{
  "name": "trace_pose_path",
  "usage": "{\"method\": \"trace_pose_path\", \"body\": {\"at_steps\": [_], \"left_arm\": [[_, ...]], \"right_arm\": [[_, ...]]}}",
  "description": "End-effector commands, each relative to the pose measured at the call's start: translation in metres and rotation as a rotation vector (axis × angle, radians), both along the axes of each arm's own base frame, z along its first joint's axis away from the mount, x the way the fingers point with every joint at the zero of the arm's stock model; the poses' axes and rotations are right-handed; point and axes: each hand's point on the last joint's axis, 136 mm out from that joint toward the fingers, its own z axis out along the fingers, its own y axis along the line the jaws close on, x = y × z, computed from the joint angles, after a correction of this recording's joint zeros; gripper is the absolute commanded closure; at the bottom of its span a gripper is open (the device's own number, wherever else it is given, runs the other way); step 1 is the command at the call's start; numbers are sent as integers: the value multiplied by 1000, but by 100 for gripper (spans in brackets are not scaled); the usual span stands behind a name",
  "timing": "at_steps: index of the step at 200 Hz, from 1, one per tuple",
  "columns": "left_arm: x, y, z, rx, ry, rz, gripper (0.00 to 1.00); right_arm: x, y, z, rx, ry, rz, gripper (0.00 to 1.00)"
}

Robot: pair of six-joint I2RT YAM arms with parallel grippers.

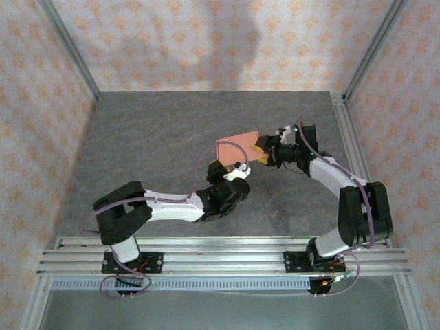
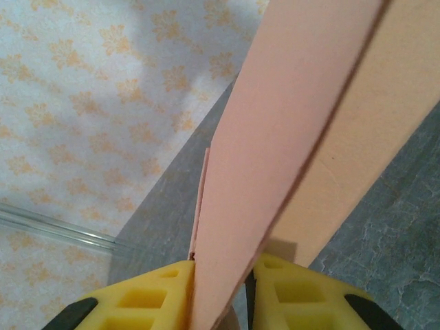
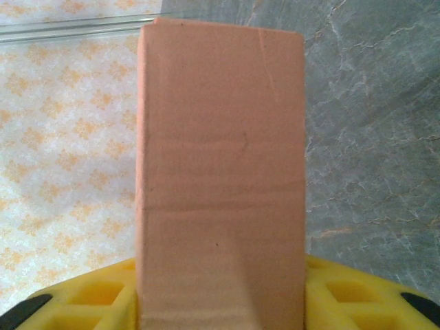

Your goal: Fold the paper box

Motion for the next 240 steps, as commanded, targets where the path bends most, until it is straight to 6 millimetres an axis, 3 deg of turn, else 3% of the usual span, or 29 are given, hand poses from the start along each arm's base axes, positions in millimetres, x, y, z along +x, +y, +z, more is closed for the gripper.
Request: {"method": "trace_pose_path", "body": {"at_steps": [1, 35, 50, 62, 91, 103, 122, 172, 240], "left_arm": [[1, 2, 6, -37, 6, 11, 74], [0, -1, 1, -51, 37, -11, 74], [0, 0, -2, -70, 59, -21, 74], [1, 2, -3, -92, 68, -19, 75], [-1, 4, -5, -103, 69, -23, 74], [-2, 3, -7, -105, 78, -32, 73], [-2, 1, -10, -107, 88, -38, 70], [-3, 8, -5, -210, 84, -40, 48], [-18, 29, 5, -474, 124, -96, 39]], "right_arm": [[-2, 4, 13, 15, -56, 30, 49], [0, 1, 15, -18, -82, 18, 30], [1, -1, 13, -40, -88, 11, 28], [2, -2, 13, -53, -96, 11, 34], [1, -4, 5, -70, -66, -2, 72], [0, -5, -1, -81, -47, -2, 79], [0, -7, -4, -94, -43, -12, 80], [2, -9, -1, -117, -56, -27, 79], [2, -13, -11, -148, -39, -38, 79]]}}
